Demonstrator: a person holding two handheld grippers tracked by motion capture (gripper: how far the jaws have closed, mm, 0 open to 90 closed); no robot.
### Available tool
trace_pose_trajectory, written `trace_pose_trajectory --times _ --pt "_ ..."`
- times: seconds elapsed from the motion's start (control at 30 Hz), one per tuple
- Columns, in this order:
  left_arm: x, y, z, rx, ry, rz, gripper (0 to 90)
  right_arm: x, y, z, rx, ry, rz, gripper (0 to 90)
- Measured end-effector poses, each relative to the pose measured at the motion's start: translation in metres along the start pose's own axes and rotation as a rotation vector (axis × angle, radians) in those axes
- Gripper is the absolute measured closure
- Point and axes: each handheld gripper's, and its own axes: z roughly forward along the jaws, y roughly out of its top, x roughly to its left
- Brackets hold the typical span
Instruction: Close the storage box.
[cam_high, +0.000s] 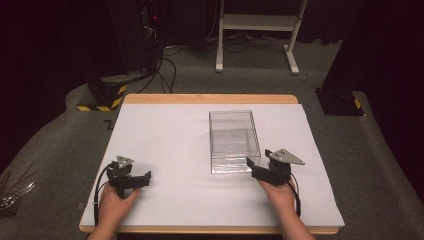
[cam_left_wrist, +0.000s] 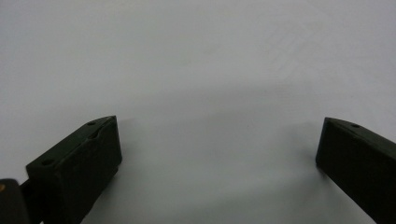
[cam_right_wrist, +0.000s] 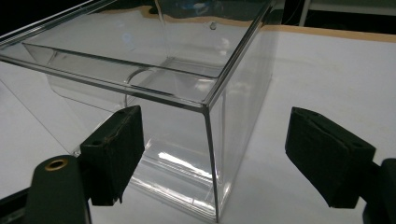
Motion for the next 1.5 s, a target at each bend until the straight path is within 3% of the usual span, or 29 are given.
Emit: trace_pose_trajectory --times 0.37,0.7,1.07,1.13,1.3,1.33,1.5 --pt "0.000 0.000 0.000 -0.001 0.000 -0.001 0.5 -0.004 -0.006 -0.022 -0.006 -0.003 -0.004 21.0" --pt "0.000 0.000 0.000 -0.001 0.000 -0.001 0.5 -0.029 -0.021 -0.042 0.026 -0.068 0.005 22.5" --pt "0.000 0.000 0.000 0.000 0.000 0.000 0.5 -0.059 -0.048 -0.054 0.137 -0.172 0.013 22.8" --pt "0.000 0.000 0.000 -0.001 0.000 0.001 0.6 -0.066 -0.054 -0.052 0.180 -0.170 0.046 21.6" --pt "0.000 0.000 0.000 0.000 -0.001 0.001 0.6 -0.066 -0.054 -0.051 0.185 -0.152 0.053 23.3" --pt "0.000 0.000 0.000 0.000 -0.001 0.001 0.6 -0.066 -0.055 -0.054 0.154 -0.159 0.060 24.5" --pt "0.000 0.000 0.000 0.000 -0.001 0.001 0.6 -0.068 -0.056 -0.056 0.133 -0.158 0.079 24.4"
